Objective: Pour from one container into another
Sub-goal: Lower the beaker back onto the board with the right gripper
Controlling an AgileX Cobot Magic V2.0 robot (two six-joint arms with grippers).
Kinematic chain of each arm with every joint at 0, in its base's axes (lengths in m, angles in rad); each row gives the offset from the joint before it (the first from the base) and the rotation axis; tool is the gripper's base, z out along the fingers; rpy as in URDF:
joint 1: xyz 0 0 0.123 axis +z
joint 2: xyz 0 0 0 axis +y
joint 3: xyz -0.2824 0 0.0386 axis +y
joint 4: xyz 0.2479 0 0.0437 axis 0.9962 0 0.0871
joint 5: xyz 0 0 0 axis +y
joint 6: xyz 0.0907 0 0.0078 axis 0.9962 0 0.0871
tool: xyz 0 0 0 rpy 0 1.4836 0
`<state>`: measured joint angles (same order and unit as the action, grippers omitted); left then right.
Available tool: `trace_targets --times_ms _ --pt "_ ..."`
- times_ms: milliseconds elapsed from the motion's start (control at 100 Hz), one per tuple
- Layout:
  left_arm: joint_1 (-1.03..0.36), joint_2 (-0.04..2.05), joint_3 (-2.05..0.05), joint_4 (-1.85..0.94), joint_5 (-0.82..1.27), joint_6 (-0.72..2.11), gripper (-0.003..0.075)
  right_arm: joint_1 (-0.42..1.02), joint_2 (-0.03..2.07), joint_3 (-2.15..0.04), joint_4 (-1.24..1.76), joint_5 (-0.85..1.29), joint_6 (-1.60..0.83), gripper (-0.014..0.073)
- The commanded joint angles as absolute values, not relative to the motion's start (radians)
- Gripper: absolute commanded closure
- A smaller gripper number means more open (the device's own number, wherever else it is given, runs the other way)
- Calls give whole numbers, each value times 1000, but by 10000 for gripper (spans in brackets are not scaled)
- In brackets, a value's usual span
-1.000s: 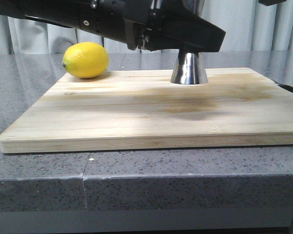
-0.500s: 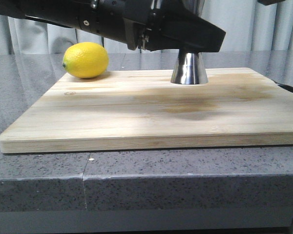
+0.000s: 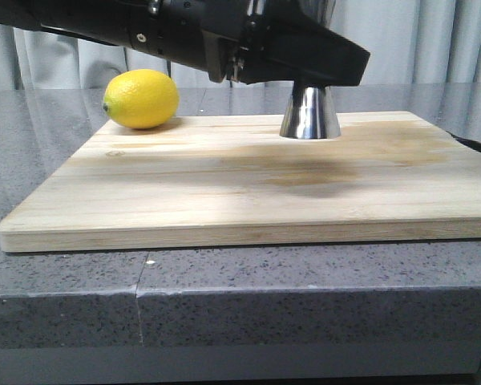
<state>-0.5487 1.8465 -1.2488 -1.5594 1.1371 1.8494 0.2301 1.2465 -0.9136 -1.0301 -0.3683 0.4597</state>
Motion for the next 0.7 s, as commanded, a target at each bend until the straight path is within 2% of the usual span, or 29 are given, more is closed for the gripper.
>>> trace_targets --times_ms 0,300,690 --pt "-550 1798 -1279 -1633 1191 1854 739 185 1263 -946 -911 -401 468 357" --pt "-550 1798 -1279 -1629 1167 1854 739 58 1420 -865 -767 -595 477 357" --pt "-518 1798 -1279 -1625 1162 1854 739 56 1569 -796 -750 -729 477 357"
